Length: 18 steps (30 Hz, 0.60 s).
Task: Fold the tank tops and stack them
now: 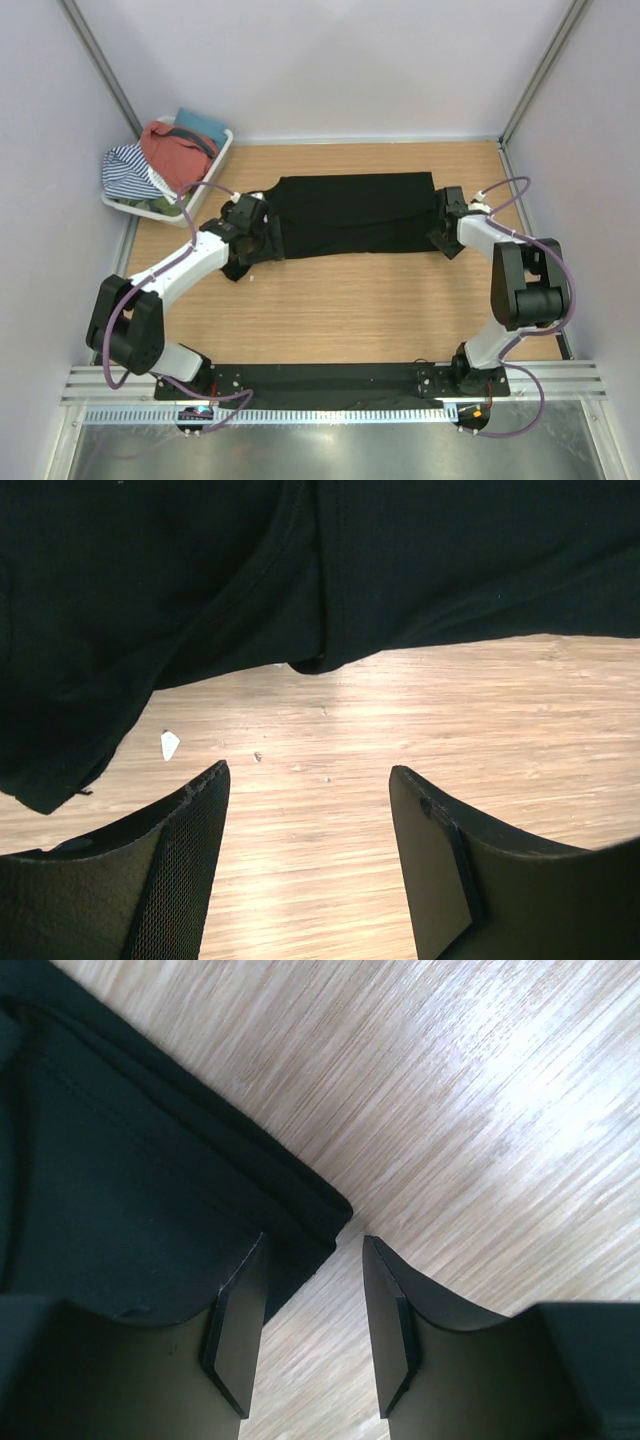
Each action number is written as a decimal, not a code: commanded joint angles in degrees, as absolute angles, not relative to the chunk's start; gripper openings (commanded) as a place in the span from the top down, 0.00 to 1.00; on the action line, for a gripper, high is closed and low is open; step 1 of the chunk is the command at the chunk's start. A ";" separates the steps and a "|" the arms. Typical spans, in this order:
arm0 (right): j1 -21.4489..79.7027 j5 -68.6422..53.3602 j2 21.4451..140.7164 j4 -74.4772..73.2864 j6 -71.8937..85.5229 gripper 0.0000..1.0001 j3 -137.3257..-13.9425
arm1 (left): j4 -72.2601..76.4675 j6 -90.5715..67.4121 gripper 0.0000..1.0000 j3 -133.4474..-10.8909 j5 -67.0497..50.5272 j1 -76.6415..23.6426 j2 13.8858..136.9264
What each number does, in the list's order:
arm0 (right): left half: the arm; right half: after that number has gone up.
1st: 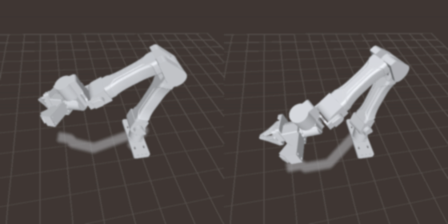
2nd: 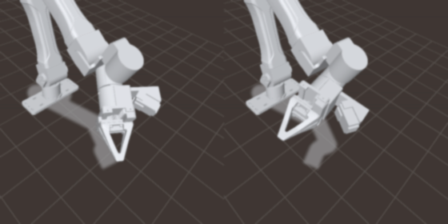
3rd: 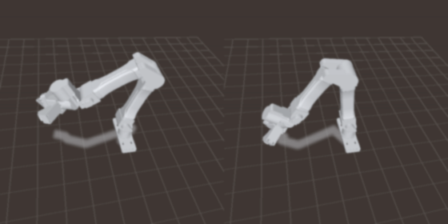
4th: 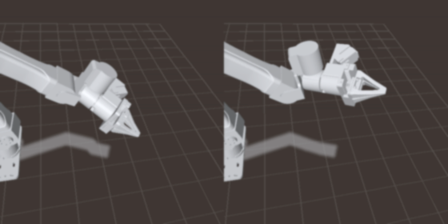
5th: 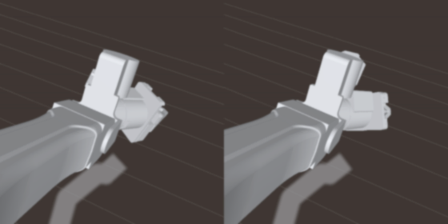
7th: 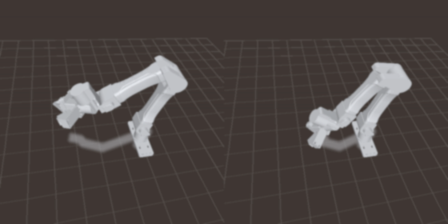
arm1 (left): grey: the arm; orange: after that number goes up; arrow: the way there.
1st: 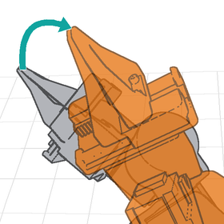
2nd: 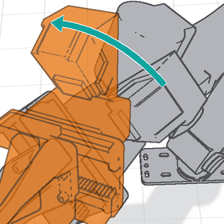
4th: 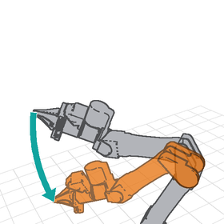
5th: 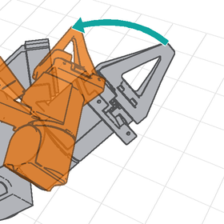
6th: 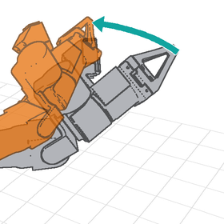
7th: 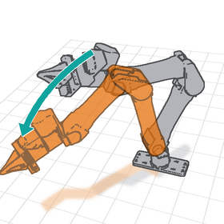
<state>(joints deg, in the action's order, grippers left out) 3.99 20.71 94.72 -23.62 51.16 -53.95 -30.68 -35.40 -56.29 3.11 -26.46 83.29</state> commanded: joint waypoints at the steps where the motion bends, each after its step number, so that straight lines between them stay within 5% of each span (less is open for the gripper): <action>1: 3.69 23.55 95.97 -21.36 52.12 0.52 -56.78 | -28.48 -35.33 0.34 -56.07 2.11 -26.72 81.82; 5: 3.69 24.34 97.21 -20.83 52.82 0.61 -56.60 | -27.25 -35.59 0.34 -55.99 2.02 -27.07 83.49; 11: 3.78 28.29 96.95 -23.81 53.09 0.97 -56.69 | -26.19 -35.60 0.36 -56.69 2.11 -27.69 86.31; 18: 3.69 31.82 90.19 -27.51 51.07 0.99 -50.64 | -27.60 -35.86 0.34 -53.89 5.36 -27.69 84.38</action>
